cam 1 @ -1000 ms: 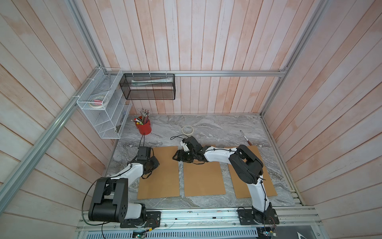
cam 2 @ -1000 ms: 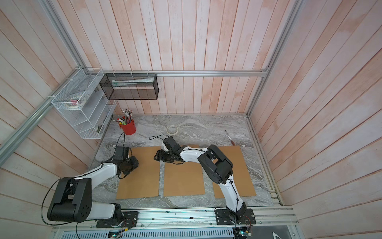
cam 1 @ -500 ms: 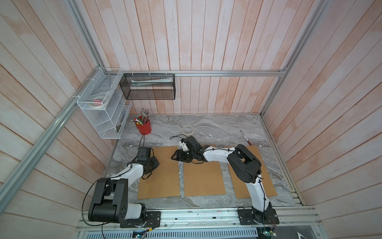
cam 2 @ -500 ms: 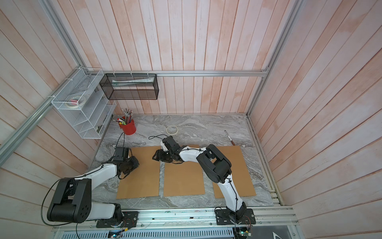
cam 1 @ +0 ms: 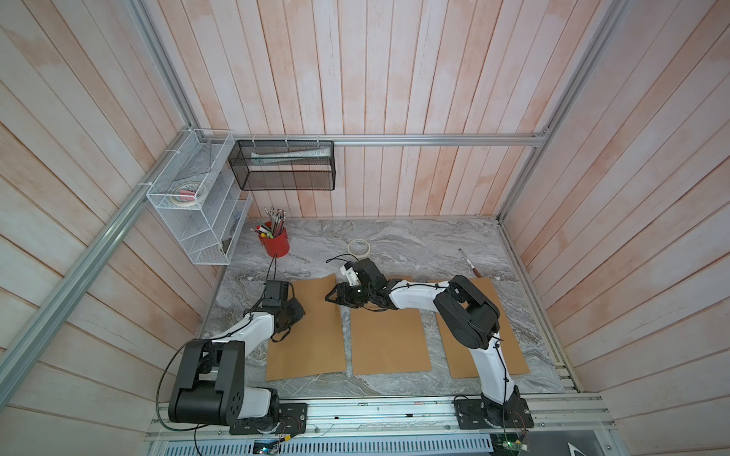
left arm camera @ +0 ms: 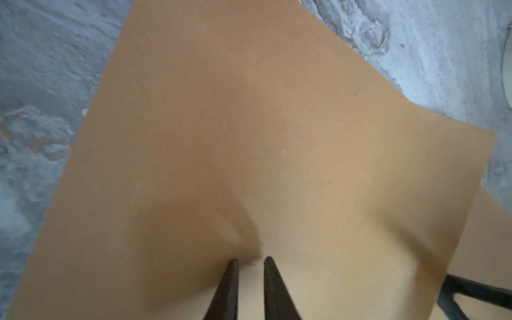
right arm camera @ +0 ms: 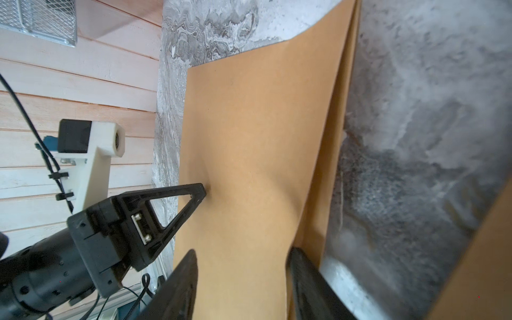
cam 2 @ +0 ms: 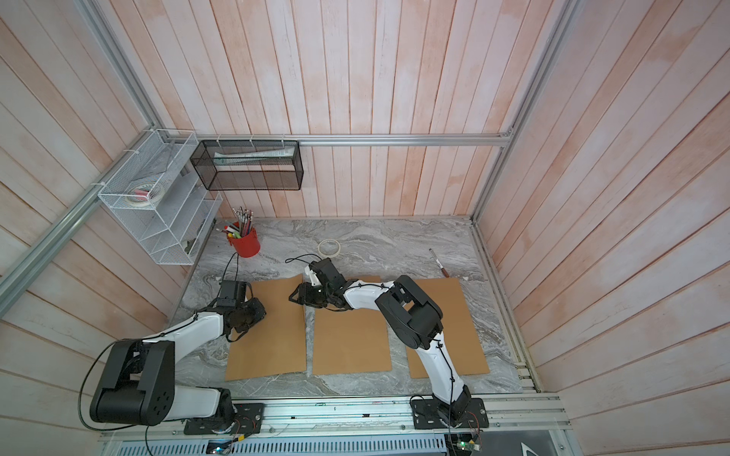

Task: Open the file bag
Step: Pick up the file bag from the center of the board.

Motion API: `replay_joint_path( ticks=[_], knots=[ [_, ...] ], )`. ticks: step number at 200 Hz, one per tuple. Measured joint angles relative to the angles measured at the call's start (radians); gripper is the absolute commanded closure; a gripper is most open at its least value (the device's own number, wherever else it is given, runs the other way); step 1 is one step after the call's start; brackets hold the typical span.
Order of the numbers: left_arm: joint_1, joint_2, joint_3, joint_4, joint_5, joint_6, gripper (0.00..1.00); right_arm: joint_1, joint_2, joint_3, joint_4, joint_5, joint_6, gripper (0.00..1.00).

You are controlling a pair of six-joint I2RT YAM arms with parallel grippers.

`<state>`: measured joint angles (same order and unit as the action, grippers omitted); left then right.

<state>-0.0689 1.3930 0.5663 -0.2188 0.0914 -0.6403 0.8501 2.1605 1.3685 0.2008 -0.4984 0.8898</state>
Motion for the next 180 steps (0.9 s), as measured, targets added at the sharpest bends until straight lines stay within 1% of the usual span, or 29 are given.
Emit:
replay_joint_path(
  ticks=[34, 63, 79, 117, 129, 144, 160, 180],
  knots=[
    [-0.002, 0.000, 0.000, 0.003, -0.001, 0.000, 0.80, 0.001, 0.000, 0.000, -0.060, 0.023, -0.005, 0.50],
    [-0.005, 0.000, -0.002, 0.008, -0.003, 0.000, 0.80, 0.004, 0.000, 0.005, -0.104, 0.037, -0.016, 0.56],
    [-0.005, 0.000, -0.002, 0.008, -0.002, 0.000, 0.80, 0.004, 0.000, 0.006, -0.112, 0.044, -0.021, 0.62],
    [-0.005, 0.000, -0.002, 0.009, -0.002, 0.000, 0.80, 0.004, 0.015, 0.010, -0.119, 0.054, -0.030, 0.83],
    [-0.005, 0.000, -0.002, 0.010, -0.002, 0.000, 0.75, 0.002, 0.022, 0.011, -0.122, 0.060, -0.030, 0.90],
    [-0.007, 0.000, -0.002, 0.018, -0.002, 0.000, 0.67, 0.000, 0.028, 0.011, -0.123, 0.063, -0.032, 0.94],
    [-0.010, -0.003, -0.002, 0.028, 0.003, -0.011, 0.56, 0.000, 0.028, 0.011, -0.122, 0.065, -0.034, 0.98],
    [-0.015, -0.010, 0.001, 0.030, 0.006, -0.011, 0.45, 0.000, 0.028, 0.013, -0.122, 0.067, -0.044, 1.00]
  ],
)
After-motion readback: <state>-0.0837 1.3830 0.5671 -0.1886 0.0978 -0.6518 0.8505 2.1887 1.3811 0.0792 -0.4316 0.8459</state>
